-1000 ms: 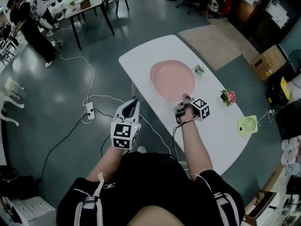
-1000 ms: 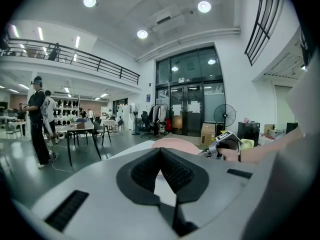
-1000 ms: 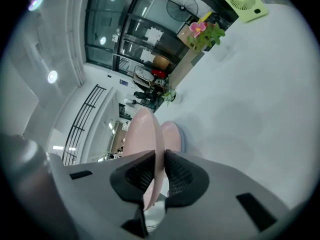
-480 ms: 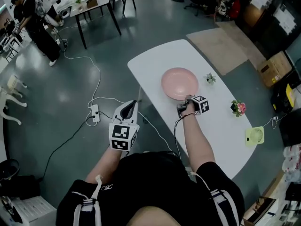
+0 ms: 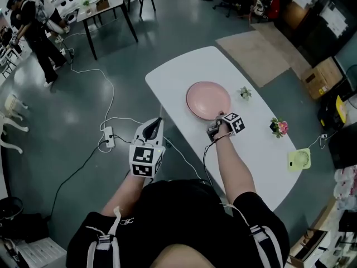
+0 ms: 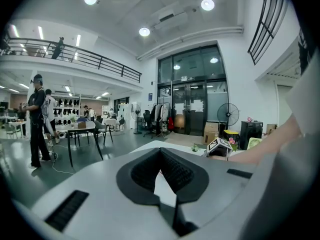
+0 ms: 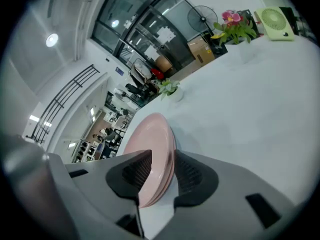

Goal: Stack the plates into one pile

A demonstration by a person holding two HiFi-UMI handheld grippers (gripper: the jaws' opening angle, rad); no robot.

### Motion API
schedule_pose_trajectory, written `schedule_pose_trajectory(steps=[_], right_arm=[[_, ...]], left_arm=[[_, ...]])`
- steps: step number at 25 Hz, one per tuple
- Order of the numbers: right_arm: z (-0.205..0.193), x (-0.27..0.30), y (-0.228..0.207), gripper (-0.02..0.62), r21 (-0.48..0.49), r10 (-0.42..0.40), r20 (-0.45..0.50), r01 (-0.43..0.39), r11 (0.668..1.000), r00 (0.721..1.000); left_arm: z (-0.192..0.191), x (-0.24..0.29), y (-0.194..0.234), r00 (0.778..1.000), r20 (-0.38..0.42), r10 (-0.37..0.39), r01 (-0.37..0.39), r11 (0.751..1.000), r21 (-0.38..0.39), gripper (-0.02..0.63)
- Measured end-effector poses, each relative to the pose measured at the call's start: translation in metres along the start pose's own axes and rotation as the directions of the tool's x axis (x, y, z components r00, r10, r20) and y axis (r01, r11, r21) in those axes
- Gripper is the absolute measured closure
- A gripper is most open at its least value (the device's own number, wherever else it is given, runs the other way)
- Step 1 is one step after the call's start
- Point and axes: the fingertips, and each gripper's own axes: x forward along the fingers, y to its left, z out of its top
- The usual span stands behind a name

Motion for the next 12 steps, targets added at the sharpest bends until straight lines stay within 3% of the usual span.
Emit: schedule_pose_trajectory(steps=[4,7,10,12], right_arm=[[0.02,-0.033,-0.002,0.434,-0.135,0.027,0.031,-0.023,0.991,0.999],[0.044,-0.071,0.001,0.449,-0.246,0.096,0.084,-0.073,0.967,0.992],[0.077,-0.129,0.015,0.486,-0.371,0.22,0.166,-0.145,0.917,0.961],[0.094,-0.176,0.029,0.497,-0.465,0.313,0.223,-0.182,0.867,0.923]], left_arm=[[0.015,0.011,-0.033,0.999,0.013,-0.051,0.05,0.999,0.012,0.592],[0.023,0.016,-0.068,0.996,0.024,-0.09,0.089,0.996,0.023,0.592],[0.03,0.022,-0.109,0.99,0.035,-0.135,0.134,0.99,0.034,0.592],[0.035,0.021,-0.132,0.985,0.041,-0.167,0.165,0.985,0.04,0.592]])
